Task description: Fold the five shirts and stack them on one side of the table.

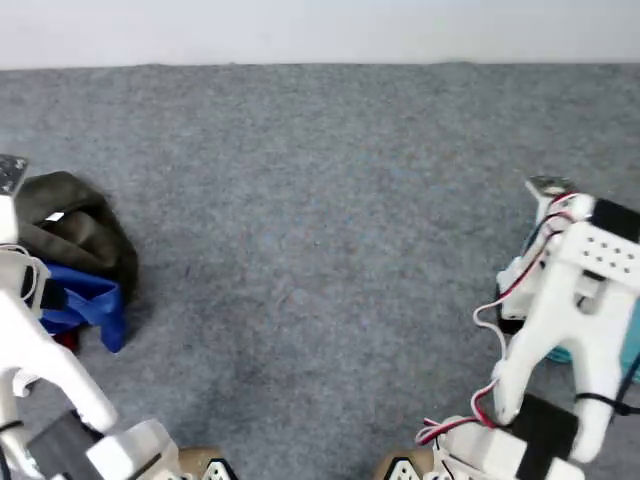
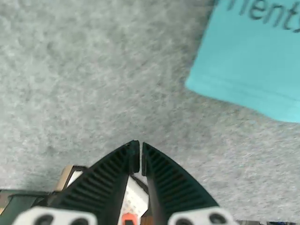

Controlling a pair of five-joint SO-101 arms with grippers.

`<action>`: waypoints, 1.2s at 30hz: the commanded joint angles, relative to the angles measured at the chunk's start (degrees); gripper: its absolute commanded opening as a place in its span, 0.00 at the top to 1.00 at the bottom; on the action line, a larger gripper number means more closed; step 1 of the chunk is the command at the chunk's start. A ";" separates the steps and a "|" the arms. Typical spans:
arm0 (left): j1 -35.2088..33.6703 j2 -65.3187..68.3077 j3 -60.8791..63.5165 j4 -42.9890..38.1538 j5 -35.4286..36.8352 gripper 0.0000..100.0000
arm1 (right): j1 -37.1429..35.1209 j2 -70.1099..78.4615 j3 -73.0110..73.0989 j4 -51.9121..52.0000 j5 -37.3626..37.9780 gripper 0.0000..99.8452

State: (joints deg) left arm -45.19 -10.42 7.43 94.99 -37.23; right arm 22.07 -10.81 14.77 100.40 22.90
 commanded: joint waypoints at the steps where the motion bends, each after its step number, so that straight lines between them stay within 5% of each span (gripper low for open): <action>1: 0.53 4.48 -0.04 -2.64 -1.32 0.78 | -2.95 -4.26 1.58 2.33 -2.64 0.99; 7: 0.62 15.03 -2.42 -6.24 -1.05 0.79 | -5.05 -5.76 2.55 2.33 -5.54 0.99; 15: 1.76 17.85 -2.86 -14.59 -1.14 0.98 | -4.79 -8.13 2.55 2.42 -6.33 0.99; 28: 10.46 -7.56 -15.78 -13.45 8.44 0.99 | -4.97 -11.91 2.55 2.42 -6.33 0.99; 36: 18.81 -10.02 -29.58 -11.60 14.59 0.98 | -4.97 -11.91 2.55 2.42 -6.33 0.99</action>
State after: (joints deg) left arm -29.01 -18.42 -17.63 81.98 -22.64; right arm 17.67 -20.66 17.67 100.40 17.19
